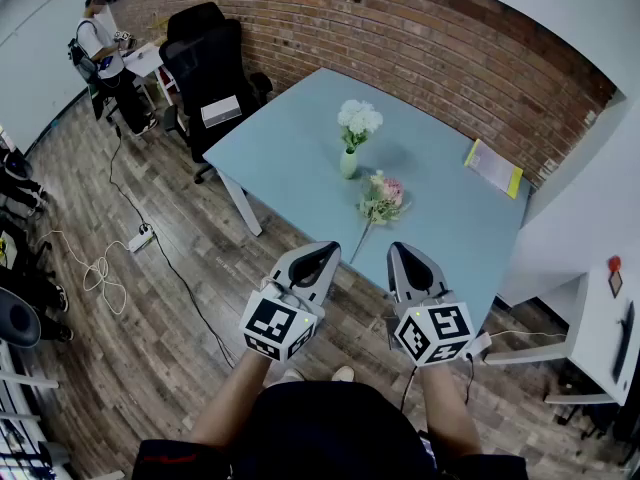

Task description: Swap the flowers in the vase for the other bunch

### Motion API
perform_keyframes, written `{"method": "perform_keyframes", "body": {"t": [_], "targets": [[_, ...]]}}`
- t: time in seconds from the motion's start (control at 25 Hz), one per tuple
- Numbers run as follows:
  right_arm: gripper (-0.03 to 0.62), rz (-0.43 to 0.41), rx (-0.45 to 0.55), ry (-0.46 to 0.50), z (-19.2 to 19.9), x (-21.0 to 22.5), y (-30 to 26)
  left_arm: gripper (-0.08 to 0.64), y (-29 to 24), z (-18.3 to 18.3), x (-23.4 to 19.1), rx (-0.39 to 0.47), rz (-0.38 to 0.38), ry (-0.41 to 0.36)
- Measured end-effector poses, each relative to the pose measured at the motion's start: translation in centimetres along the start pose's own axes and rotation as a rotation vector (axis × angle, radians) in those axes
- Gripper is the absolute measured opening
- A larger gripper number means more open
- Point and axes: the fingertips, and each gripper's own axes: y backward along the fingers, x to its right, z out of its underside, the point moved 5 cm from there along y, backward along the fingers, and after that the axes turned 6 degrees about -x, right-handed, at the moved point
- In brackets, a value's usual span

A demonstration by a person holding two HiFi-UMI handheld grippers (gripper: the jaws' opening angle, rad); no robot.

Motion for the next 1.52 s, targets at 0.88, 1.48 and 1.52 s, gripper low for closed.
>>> {"method": "perform_keyframes", "body": {"t": [0.88, 1.48, 1.52], "targets": [[0.012, -0.044, -0.014, -0.042, 1.5, 2.4, 1.3, 0.009, -0.7, 1.4, 2.0, -0.021, -0.058, 0.029], [0.012, -0.054, -0.016, -0.043, 1.0, 2.9, -1.1, 0.009, -2.5, 1.1, -0.1, -0.032, -0.061, 0.032], [0.012, -0.050, -0.018, -0.038, 1.0, 2.9, -1.4, 0.009, -2.6, 1.1, -0.3, -0.033, -0.057, 0.030]]}}
